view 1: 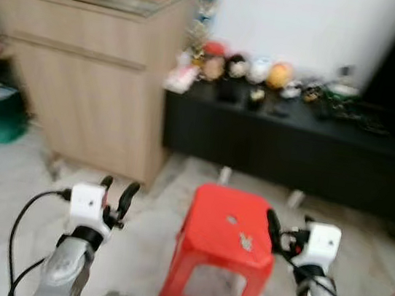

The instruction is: Hang keys on a hook

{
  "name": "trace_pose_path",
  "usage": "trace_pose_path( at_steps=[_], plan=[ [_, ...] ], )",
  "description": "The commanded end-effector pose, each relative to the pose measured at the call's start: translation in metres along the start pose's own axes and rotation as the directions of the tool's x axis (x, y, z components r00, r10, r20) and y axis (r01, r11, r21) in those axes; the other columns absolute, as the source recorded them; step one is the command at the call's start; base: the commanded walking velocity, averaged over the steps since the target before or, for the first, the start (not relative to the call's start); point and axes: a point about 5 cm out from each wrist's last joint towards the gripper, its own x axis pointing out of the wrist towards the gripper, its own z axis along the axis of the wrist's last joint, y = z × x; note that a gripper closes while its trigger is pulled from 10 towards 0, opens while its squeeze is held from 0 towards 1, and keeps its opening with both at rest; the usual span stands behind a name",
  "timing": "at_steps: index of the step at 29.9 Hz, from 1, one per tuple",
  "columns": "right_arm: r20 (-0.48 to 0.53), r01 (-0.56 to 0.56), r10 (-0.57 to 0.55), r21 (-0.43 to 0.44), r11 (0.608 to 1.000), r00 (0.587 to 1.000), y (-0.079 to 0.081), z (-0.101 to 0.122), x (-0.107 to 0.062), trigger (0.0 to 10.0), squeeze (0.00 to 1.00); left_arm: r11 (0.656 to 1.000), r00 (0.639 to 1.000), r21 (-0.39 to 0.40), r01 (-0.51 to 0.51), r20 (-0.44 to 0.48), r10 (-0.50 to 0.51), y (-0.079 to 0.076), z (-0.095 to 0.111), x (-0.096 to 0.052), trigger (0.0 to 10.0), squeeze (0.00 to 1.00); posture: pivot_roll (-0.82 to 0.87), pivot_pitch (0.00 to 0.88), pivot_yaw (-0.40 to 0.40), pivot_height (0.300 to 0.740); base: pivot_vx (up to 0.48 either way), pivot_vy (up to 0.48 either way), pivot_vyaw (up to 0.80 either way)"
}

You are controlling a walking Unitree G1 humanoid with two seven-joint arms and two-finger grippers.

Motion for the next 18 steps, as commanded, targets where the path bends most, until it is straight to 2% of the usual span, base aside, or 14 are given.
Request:
trace_pose_path(
  at_steps=[1, 3, 17, 18],
  plan=[
    [-0.020, -0.022, 0.023, 0.003, 1.000, 1.000, 0.0052, -0.0041, 0.0004, 10.0, 0.00, 1.000, 0.999, 0.019, 0.018, 0.037, -0.018, -0.0007, 0.0113, 0.0084, 10.0, 0.00, 0.01, 0.000, -0.036, 0.641, 0.000, 0.000, 0.00],
    [-0.020, -0.033, 0.033, -0.003, 0.999, 0.999, 0.0061, -0.0044, -0.0005, 10.0, 0.00, 1.000, 0.999, 0.020, 0.017, 0.037, -0.018, -0.0001, 0.0114, 0.0099, 10.0, 0.00, 0.01, 0.000, -0.035, 0.641, 0.000, 0.000, 0.00],
    [-0.032, -0.041, 0.042, 0.021, 0.999, 0.999, 0.0059, -0.0101, -0.0028, 10.0, 0.00, 0.999, 0.999, 0.031, 0.032, 0.026, -0.033, 0.0006, 0.0091, 0.0152, 10.0, 0.00, 0.01, 0.000, -0.029, 0.641, 0.000, 0.000, 0.80],
    [-0.038, -0.035, 0.036, 0.034, 0.999, 0.999, 0.0056, -0.0117, -0.0025, 10.0, 0.00, 0.999, 0.999, 0.033, 0.034, 0.026, -0.035, 0.0011, 0.0094, 0.0156, 10.0, 0.00, 0.01, 0.000, -0.026, 0.641, 0.000, 0.000, 0.00]
  ],
)
